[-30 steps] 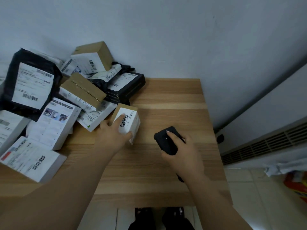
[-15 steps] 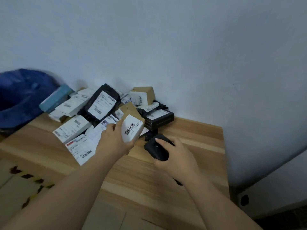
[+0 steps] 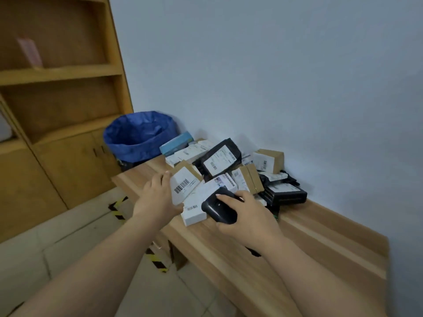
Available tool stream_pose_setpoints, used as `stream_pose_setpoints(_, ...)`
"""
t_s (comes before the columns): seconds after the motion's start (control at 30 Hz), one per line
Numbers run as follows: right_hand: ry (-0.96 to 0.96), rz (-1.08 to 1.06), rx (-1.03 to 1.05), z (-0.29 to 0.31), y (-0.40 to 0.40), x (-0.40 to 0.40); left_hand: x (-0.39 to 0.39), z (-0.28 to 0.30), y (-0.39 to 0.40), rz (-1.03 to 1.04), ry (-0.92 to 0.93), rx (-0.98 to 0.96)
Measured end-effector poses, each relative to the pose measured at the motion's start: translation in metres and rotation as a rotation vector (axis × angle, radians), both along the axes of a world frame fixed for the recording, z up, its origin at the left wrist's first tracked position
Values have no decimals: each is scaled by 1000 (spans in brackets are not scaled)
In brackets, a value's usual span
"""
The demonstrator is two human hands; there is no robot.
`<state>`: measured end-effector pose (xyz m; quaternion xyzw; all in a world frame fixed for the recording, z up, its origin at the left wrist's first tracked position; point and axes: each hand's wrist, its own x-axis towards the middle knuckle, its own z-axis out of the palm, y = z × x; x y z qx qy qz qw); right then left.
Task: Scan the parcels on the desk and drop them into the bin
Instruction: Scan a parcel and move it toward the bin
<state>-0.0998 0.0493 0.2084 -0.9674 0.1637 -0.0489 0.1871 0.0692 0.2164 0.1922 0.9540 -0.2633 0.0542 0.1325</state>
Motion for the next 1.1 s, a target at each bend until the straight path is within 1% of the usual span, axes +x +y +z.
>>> stream_pose_setpoints(0.07,-7,28,28,7,13,8,2,-2,17,12,-74,75)
stream_pose_setpoints(0.17,9,63,25,15,29,19,7,-4,33,18,-138,113)
stream_pose_setpoints(0.33,96,129,-43,23,50,43,24,-2,52,7,-196,132)
stream_pose_setpoints(0.53,115,146,-67,36,86,92,72,6,95,-39,-225,188)
stream_pose_setpoints(0.63,78,139,-46,42,108,122,103,11,125,-30,-235,193)
stream_pose_setpoints(0.7,23,116,-19,44,125,143,123,15,145,-5,-219,159)
stream_pose_setpoints(0.8,-53,98,24,45,152,175,150,20,175,61,-167,60)
stream_pose_setpoints(0.93,-153,80,80,38,190,222,181,22,214,148,-131,-6)
stream_pose_setpoints(1.1,-238,64,122,25,234,297,221,20,258,265,-72,-34)
